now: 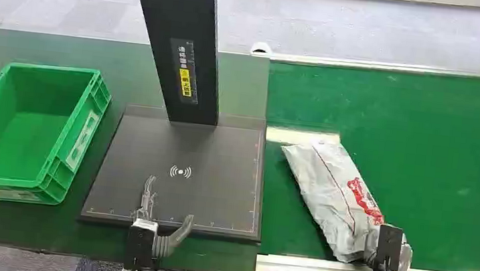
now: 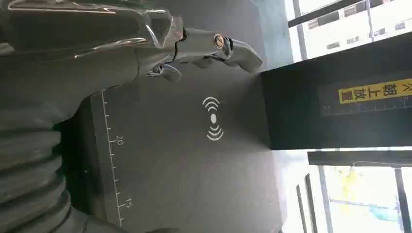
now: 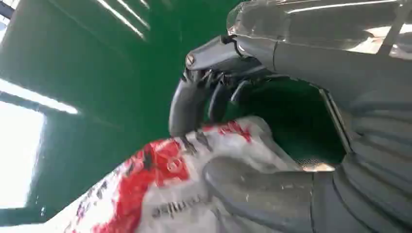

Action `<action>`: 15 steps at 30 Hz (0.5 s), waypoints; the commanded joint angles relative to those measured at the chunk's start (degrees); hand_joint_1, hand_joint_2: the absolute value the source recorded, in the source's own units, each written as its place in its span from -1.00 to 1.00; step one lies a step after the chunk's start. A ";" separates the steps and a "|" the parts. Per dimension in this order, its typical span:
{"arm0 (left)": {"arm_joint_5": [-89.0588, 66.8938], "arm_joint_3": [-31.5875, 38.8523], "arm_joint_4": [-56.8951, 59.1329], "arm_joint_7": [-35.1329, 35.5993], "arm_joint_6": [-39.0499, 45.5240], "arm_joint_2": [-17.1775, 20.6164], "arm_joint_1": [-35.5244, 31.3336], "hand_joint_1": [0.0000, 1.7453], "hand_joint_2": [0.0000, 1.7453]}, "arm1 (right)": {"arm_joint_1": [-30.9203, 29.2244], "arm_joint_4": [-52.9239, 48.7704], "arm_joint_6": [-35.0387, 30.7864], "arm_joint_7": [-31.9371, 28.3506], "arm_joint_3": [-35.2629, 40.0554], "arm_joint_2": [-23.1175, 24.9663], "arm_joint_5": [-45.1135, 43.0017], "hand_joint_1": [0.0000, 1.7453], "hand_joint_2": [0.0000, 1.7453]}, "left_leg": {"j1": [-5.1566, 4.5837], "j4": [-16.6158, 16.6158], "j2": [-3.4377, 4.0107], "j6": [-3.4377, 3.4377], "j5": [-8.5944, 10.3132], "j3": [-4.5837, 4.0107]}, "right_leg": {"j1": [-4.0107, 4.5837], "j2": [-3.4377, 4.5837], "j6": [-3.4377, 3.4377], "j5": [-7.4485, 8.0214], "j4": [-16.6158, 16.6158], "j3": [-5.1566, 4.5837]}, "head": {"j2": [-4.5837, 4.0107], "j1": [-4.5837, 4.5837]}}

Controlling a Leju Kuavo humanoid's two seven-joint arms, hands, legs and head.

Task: Moved the parcel from conveyor to table for the left to box.

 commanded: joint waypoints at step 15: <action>0.10 0.01 2.04 0.33 0.28 0.16 0.19 -1.00 1.00 | -2.10 5.61 4.92 1.47 -1.14 1.77 0.58 1.00 1.00 | 0.02 -0.05 0.04 0.00 0.03 0.08 | 0.03 0.01 -0.04 0.06 -0.07 0.11 | 0.00 -0.02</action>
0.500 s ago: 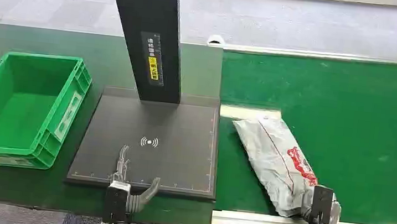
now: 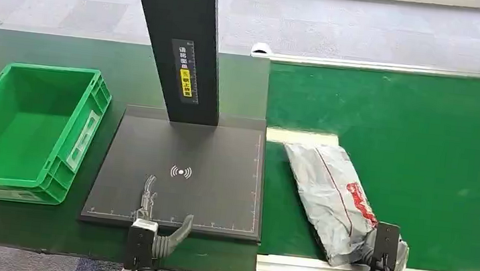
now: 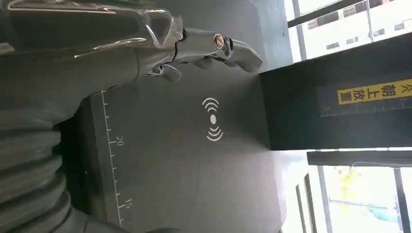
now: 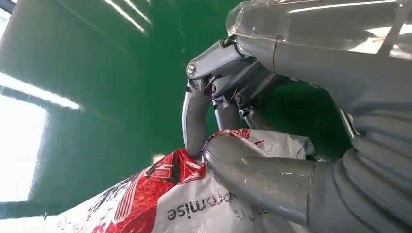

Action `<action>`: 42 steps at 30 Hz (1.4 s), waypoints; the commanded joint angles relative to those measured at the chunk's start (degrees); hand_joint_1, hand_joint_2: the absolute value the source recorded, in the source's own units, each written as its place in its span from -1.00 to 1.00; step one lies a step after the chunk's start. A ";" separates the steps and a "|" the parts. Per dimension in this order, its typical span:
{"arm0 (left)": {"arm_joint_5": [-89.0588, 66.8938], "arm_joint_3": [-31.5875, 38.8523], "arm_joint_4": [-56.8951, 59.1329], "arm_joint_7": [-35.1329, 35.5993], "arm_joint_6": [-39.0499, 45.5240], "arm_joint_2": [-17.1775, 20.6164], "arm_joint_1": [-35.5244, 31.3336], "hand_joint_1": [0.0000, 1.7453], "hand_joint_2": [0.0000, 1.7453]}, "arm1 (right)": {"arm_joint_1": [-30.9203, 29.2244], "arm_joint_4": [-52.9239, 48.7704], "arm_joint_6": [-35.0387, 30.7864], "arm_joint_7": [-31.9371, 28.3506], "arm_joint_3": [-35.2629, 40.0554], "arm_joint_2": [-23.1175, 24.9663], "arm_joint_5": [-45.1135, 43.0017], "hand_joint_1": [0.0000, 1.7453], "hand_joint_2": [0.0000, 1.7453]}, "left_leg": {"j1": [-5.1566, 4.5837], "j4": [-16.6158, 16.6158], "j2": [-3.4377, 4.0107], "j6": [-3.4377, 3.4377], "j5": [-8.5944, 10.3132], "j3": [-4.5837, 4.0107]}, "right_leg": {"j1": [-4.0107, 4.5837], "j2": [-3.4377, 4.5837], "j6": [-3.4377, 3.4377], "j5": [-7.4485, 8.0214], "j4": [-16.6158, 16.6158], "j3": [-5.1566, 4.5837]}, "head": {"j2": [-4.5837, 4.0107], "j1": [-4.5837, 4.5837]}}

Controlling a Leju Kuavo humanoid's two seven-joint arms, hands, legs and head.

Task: Moved the parcel from conveyor to table for the left to box.

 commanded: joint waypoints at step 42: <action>-6.49 1.96 -15.91 0.33 2.70 7.25 -16.46 -1.00 1.00 | -28.45 -20.60 27.53 4.60 31.43 19.87 -4.89 1.00 1.00 | 0.11 0.03 0.16 -0.08 0.62 -0.80 | 0.16 0.15 -0.17 0.54 0.13 -0.53 | 0.02 0.00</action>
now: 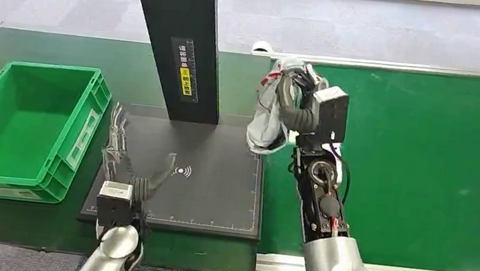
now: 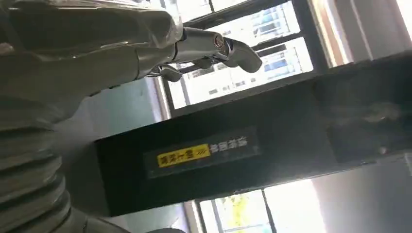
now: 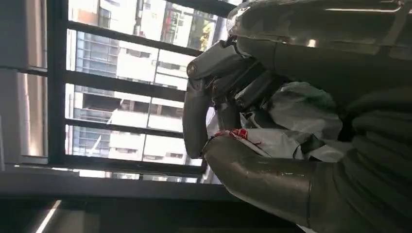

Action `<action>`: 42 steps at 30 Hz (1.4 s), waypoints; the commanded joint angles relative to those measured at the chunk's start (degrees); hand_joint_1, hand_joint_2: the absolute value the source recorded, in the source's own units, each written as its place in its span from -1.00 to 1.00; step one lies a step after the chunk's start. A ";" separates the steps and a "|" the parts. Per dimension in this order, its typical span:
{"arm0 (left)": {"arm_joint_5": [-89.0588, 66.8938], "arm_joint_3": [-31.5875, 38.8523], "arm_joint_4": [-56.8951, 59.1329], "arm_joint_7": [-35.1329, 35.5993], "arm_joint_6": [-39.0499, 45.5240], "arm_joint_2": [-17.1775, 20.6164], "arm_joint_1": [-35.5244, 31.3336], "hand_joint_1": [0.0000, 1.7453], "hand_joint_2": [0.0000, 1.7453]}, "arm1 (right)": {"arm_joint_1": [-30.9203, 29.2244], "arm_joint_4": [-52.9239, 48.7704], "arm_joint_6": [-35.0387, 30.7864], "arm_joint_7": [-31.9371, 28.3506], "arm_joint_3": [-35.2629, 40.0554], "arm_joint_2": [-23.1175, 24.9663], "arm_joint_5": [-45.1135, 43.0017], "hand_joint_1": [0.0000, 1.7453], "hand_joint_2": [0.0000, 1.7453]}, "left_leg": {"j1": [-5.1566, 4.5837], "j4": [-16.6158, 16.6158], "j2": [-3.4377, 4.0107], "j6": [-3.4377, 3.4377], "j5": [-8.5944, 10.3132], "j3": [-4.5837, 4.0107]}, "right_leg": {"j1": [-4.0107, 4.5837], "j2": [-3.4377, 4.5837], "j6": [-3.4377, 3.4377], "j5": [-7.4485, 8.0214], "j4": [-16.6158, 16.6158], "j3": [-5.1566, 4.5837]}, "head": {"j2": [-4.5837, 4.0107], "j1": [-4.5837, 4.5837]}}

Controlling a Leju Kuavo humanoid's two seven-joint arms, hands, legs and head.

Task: Moved the parcel from conveyor to table for the left to box.

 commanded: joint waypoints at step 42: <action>1.72 12.45 -4.10 0.33 -4.46 1.63 -1.02 -1.00 1.00 | -3.69 11.43 3.00 0.39 39.29 2.25 -25.51 -1.00 1.00 | -0.01 -0.04 0.02 0.01 0.01 -0.13 | 0.00 -0.01 -0.01 0.01 -0.05 -0.11 | 0.00 0.02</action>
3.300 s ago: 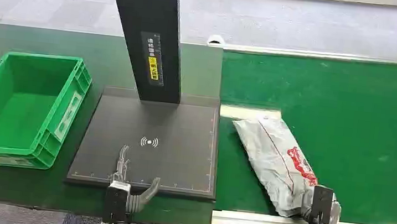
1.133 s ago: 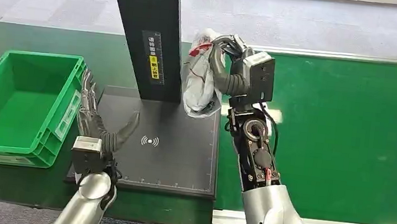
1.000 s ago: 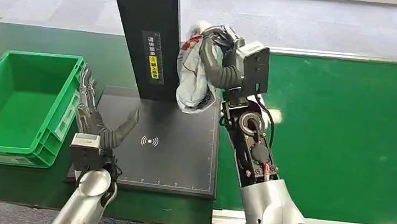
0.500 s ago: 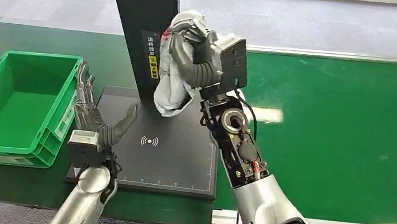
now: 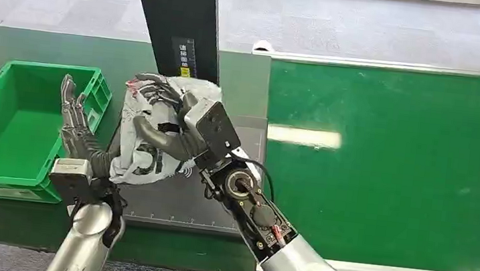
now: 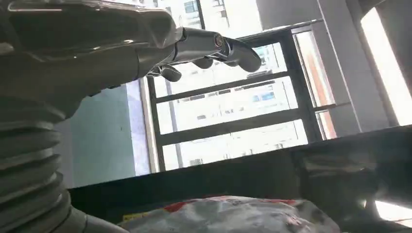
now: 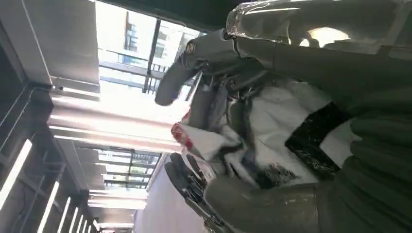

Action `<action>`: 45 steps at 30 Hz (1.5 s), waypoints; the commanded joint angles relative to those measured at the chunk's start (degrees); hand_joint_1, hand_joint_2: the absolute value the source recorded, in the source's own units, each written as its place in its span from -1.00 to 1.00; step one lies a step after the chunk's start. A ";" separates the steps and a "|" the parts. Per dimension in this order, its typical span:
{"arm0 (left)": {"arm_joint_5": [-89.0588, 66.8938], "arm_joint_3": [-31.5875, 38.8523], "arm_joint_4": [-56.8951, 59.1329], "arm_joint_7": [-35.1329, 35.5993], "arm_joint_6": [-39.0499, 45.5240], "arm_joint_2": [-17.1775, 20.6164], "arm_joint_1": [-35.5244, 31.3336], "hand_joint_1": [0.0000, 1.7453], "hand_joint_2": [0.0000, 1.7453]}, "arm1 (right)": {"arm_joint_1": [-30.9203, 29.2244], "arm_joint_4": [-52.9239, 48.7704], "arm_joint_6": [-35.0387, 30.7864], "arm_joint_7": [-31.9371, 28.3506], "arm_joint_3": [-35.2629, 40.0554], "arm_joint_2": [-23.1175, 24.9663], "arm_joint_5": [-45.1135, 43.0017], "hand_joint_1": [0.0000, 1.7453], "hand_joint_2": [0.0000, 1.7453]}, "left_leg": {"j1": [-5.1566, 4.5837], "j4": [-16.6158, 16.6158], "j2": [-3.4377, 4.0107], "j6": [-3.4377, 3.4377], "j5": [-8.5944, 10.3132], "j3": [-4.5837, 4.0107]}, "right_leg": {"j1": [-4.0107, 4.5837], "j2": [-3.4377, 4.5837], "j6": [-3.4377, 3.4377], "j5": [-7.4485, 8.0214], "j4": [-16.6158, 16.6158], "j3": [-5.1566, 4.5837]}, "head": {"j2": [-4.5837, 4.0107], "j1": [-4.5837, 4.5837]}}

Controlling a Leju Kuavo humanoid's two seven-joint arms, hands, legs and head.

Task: Moved the parcel from conveyor to table for the left to box.

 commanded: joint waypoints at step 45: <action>0.02 4.60 -0.99 0.26 -3.76 1.06 2.13 -1.00 1.00 | -2.66 11.71 2.99 -4.92 -4.97 0.26 -3.13 -1.00 1.00 | 0.01 0.01 -0.02 0.02 0.02 -0.02 | 0.02 -0.03 -0.02 0.02 -0.01 -0.02 | 0.00 0.00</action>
